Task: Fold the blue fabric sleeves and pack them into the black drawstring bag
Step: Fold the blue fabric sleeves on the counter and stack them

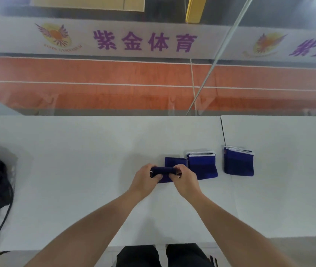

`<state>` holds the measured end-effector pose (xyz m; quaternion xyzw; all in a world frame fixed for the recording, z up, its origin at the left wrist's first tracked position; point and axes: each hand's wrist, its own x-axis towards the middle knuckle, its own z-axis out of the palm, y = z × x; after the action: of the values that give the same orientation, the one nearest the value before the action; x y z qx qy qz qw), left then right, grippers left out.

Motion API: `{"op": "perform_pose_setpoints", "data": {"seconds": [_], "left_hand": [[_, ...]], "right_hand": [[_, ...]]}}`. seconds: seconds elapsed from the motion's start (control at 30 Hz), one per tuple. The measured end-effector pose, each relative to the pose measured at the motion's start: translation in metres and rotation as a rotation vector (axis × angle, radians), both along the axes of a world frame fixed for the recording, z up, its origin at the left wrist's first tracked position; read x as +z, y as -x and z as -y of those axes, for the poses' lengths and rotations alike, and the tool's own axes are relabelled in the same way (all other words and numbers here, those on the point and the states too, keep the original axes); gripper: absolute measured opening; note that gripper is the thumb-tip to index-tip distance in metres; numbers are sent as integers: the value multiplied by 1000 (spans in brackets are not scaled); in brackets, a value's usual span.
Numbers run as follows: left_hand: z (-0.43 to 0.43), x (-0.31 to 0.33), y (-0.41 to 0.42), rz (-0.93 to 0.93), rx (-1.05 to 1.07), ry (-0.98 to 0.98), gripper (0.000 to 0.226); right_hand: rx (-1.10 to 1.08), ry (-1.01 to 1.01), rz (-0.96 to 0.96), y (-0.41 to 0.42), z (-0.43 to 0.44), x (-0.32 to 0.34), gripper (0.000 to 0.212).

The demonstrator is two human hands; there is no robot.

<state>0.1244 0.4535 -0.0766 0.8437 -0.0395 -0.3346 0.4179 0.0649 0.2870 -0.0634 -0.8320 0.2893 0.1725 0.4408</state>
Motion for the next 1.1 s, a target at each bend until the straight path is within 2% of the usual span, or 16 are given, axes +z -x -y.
{"op": "perform_pose_setpoints", "data": {"seconds": [0.3,0.43,0.53,0.7,0.83,1.0,1.1], "left_hand": [[63,-1,-15,114,4,-97,29],[63,-11,-23,68,-36,-184,48],[67,-18,-31,95,-204,-330,54],[79,-12,-53,142,-567,-509,30],[83,-11,-61,105,-599,-497,22],[73,-8,-57,68,-542,-498,27],[61,-4,-63,54,-538,-548,29]], "right_hand": [[-112,85,-54,-13,41,-2,22],[-33,130,-113,-21,41,-8,24],[52,233,-138,-28,40,-10,27],[126,315,-192,-37,36,-10,22],[94,266,-182,-38,37,-11,22],[83,88,-70,-24,50,-8,24],[66,1,-72,-11,52,-8,25]]}}
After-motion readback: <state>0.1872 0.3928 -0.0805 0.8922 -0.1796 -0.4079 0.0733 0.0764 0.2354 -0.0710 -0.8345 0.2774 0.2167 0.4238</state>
